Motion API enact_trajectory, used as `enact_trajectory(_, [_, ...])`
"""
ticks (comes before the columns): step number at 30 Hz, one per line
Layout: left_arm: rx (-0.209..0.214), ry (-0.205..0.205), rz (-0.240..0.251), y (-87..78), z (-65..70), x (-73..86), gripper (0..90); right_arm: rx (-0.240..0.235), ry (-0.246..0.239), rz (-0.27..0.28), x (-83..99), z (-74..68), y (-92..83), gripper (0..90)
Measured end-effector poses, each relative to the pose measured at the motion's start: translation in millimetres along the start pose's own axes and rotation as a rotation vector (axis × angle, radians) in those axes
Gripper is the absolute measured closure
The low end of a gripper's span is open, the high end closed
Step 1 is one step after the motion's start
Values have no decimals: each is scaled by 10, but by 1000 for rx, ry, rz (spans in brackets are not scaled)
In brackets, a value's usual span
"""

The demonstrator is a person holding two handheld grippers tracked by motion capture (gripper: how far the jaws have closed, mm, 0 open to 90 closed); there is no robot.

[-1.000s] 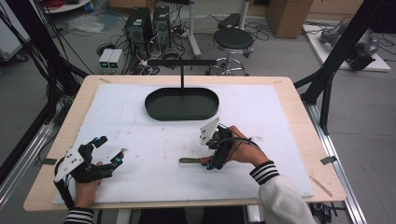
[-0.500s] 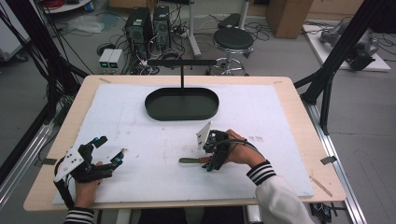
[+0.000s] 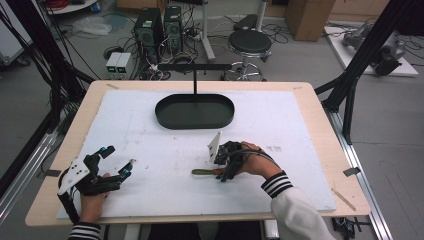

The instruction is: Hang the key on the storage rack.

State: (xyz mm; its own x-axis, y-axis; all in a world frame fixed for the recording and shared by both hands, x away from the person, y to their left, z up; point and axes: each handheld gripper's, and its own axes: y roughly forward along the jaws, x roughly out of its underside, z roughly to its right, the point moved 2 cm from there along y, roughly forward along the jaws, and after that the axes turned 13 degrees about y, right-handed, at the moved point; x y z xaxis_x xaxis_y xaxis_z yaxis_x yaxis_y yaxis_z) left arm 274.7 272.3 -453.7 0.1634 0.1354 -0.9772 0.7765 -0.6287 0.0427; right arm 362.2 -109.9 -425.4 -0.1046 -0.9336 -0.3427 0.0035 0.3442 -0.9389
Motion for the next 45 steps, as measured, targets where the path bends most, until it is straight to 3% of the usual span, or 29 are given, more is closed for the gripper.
enact_trajectory(14, [0, -1, -1, 0, -1, 0, 129, -31, -19, -65, -49, 9, 46, 603])
enact_trajectory(16, [1, -1, -1, 1, -2, 0, 129, -35, -24, -66, -55, 10, 44, 675])
enact_trajectory(20, [1, -1, -2, 1, -2, 1, 129, -30, -29, -64, -58, 11, 19, 733])
enact_trajectory(30, [1, -1, -2, 1, 0, 0, 129, -18, -2, 10, -73, 22, -76, 746])
enact_trajectory(37, [1, -1, -2, 1, 0, 0, 129, -34, 50, 84, -57, 36, -169, 746])
enact_trajectory(42, [1, -2, -2, 1, 3, 0, 128, 4, 95, 139, -52, 55, -241, 750])
enact_trajectory(43, [0, 0, -3, 0, 1, 0, 129, 15, 107, 176, -51, 75, -279, 750])
enact_trajectory(45, [2, -2, -1, 2, 2, 0, 129, 10, 111, 196, -50, 82, -294, 750])
